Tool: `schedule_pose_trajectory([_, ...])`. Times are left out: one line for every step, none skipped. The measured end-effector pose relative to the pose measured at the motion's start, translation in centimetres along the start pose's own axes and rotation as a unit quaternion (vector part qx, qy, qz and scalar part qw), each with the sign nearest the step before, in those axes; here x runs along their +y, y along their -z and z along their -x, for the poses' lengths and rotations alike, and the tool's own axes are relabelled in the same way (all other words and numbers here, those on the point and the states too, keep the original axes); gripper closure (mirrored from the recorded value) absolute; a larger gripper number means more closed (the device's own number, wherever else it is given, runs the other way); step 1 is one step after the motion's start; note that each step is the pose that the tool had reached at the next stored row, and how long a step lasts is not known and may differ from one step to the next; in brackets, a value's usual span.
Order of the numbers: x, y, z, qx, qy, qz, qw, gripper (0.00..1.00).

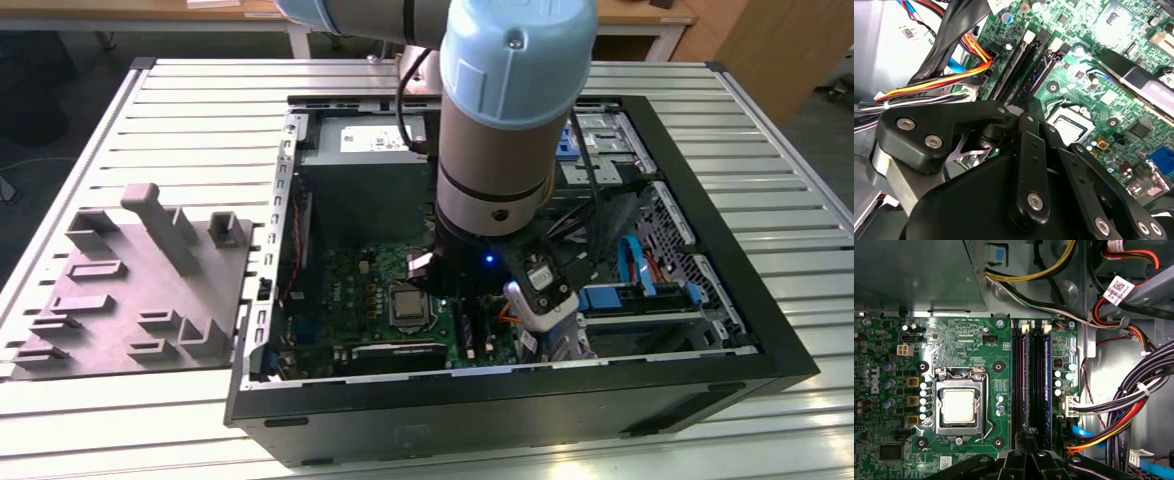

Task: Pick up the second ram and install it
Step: 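Press down the second ram until it locks into place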

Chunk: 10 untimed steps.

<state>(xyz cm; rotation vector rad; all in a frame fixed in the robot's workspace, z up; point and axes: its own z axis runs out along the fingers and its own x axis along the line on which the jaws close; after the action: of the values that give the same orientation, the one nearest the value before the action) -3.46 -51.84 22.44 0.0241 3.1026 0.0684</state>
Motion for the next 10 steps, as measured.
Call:
schedule_pose_trajectory([-0.01,-0.15,-0.01,0.0000,0.000,-0.0001,1.0000,0.90])
schedule_pose_trajectory([-0.02,-0.27,-0.01,0.0000,0.000,-0.0001,1.0000,0.90])
schedule_pose_trajectory([-0.02,-0.30,-0.01,0.0001,0.000,-0.0003,1.0000,0.90])
schedule_pose_trajectory([-0.02,-0.30,-0.01,0.0001,0.000,-0.0002,1.0000,0.90])
schedule_pose_trajectory([-0.02,-0.30,-0.01,0.0001,0.000,-0.0003,1.0000,0.90])
schedule_pose_trajectory([-0.03,-0.36,-0.02,0.0001,0.000,-0.0003,1.0000,0.90])
schedule_pose_trajectory([-0.04,-0.47,-0.02,0.0002,0.000,-0.0008,1.0000,0.90])
schedule_pose_trajectory([-0.05,-0.59,-0.02,0.0002,0.000,-0.0008,1.0000,0.90])
schedule_pose_trajectory([-0.05,-0.63,-0.03,0.0001,0.000,-0.0006,1.0000,0.90])
schedule_pose_trajectory([-0.05,-0.64,-0.03,0.0001,0.000,-0.0004,1.0000,0.90])
